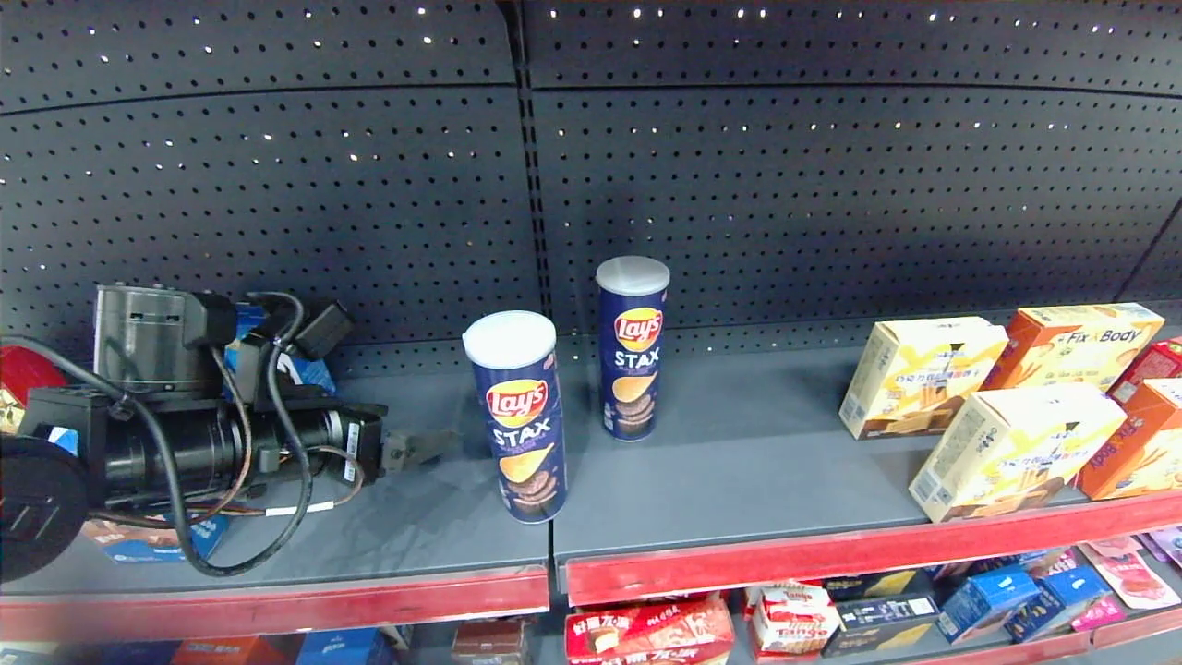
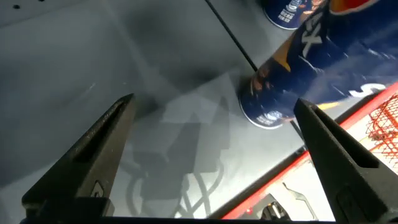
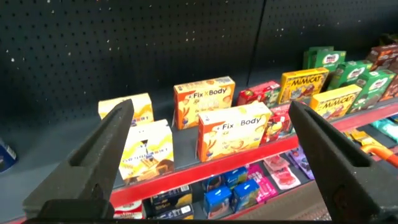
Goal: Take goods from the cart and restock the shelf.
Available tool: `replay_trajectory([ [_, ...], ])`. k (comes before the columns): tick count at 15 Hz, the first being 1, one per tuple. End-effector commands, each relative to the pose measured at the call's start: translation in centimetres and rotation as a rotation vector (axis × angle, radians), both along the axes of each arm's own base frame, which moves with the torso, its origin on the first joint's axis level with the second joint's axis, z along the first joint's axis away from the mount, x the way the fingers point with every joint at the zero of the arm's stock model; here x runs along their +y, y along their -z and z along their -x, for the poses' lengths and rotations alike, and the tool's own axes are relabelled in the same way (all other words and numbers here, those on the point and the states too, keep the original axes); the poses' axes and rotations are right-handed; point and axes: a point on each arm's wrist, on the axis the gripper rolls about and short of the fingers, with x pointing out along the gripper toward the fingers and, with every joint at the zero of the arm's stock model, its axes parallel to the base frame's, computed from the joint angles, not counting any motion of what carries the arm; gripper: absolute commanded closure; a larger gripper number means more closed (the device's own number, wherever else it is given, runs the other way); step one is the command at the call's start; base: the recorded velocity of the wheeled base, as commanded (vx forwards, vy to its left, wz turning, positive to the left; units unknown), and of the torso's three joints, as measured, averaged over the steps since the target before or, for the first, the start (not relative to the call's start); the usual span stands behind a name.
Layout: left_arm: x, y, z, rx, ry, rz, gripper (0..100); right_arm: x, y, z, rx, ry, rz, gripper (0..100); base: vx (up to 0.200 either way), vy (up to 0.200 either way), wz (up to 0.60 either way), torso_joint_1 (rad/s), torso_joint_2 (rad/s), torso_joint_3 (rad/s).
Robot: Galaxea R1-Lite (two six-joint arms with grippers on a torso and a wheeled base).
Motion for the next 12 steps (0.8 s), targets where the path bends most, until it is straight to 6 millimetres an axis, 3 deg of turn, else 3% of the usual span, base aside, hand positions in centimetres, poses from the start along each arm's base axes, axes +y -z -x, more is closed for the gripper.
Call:
replay_trajectory([
  [1, -0.4, 0.7, -0.8, 0.021, 0.011, -0.006, 0, 0.0, -0.3, -0.1, -0.002, -0.001, 0.001, 0, 0.0, 0.0, 0.0, 0.0, 0.0, 0.0],
  [12, -2.0, 1.0, -1.4, 0.029, 0.06, -0.006, 0, 0.1, -0.1, -0.2, 0.004, 0.004, 0.0, 0, 0.0, 0.0, 0.0, 0.0, 0.0, 0.0],
])
